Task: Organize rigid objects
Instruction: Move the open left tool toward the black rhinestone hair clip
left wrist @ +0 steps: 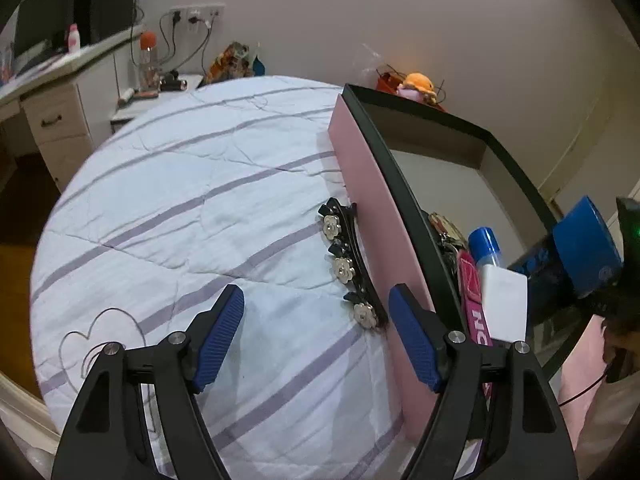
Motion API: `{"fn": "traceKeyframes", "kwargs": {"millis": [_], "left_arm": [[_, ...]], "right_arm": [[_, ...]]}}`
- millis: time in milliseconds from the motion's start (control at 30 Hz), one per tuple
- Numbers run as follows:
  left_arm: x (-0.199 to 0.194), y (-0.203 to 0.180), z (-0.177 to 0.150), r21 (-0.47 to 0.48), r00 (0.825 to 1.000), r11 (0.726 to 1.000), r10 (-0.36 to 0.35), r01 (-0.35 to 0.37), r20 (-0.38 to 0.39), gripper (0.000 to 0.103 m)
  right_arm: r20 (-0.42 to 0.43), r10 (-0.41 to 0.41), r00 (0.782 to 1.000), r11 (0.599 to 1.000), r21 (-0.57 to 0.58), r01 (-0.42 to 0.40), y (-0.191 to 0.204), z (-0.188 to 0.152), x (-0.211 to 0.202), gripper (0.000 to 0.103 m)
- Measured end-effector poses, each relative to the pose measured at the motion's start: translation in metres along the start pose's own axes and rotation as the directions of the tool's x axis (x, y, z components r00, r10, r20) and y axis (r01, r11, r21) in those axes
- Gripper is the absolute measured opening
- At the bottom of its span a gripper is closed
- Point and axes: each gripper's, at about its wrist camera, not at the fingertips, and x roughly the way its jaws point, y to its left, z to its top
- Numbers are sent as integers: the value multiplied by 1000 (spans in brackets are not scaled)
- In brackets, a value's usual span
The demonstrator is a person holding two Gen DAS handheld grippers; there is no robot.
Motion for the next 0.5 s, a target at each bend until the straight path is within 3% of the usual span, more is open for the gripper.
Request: {"fn": "traceKeyframes", "kwargs": {"millis": [500], "left_arm": [[16,13,11,-14,998,999,-38,37,-56,82]], "right_arm": [[-9,-1,1000,1000,-24,1,5,0,-1,24]]}}
